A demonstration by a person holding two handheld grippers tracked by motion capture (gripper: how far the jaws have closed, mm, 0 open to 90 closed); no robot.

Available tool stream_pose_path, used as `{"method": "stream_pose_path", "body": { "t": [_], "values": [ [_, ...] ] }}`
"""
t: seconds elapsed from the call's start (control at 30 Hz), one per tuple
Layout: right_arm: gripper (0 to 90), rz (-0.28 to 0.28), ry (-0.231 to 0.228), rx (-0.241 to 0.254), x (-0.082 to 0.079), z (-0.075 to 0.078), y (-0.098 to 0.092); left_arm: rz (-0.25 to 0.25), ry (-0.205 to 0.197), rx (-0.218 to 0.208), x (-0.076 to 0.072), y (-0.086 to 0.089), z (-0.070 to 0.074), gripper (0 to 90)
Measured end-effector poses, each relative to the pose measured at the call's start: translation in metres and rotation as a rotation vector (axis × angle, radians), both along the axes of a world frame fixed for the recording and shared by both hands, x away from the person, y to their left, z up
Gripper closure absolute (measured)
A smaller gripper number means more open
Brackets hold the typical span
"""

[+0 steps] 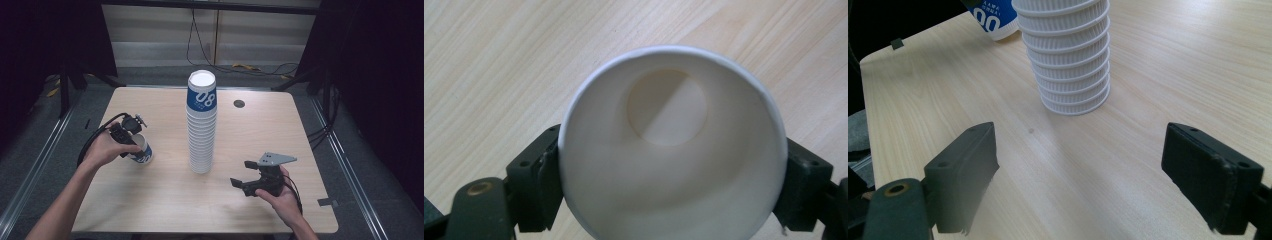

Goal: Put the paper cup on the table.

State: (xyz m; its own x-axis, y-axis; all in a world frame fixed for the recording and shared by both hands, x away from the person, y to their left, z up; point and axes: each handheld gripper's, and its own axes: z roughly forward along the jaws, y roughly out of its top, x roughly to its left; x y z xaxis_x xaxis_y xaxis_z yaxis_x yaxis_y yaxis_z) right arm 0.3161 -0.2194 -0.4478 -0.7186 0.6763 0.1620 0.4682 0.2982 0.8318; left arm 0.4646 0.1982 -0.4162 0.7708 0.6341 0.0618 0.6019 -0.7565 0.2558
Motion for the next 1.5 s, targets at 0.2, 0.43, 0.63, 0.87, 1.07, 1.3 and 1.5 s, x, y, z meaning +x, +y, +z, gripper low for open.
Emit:
{"method": "stream_pose_path", "body": {
  "t": [0.2,0.43,0.63,0.87,1.07,1.3,1.5],
  "values": [
    [14.6,0.006,0.003,0.009,0.001,0.0,0.0,0.008,-0.002,0.013,0.003,-0.006,-0.003,15.4],
    [14.5,0.016,0.009,0.015,0.001,-0.002,0.001,0.01,-0.044,0.021,-0.001,-0.015,-0.014,14.0],
    [14.5,0.013,0.011,0.012,0.0,-0.002,0.0,0.016,-0.066,-0.049,-0.002,-0.009,-0.02,13.8],
    [14.7,0.01,0.013,0.009,0.001,-0.002,0.001,0.035,-0.118,-0.168,-0.007,0.008,-0.027,14.8],
    [15.9,0.001,0.012,0.009,0.0,-0.002,0.0,0.069,-0.16,-0.272,-0.012,0.018,-0.042,15.9],
    [15.9,0.003,0.015,0.008,0.001,-0.003,0.001,0.103,-0.197,-0.29,-0.018,0.028,-0.051,15.9],
    [15.8,0.0,0.013,0.011,0.0,-0.002,0.0,0.108,-0.213,-0.322,-0.024,0.038,-0.053,15.9]
  ]
}}
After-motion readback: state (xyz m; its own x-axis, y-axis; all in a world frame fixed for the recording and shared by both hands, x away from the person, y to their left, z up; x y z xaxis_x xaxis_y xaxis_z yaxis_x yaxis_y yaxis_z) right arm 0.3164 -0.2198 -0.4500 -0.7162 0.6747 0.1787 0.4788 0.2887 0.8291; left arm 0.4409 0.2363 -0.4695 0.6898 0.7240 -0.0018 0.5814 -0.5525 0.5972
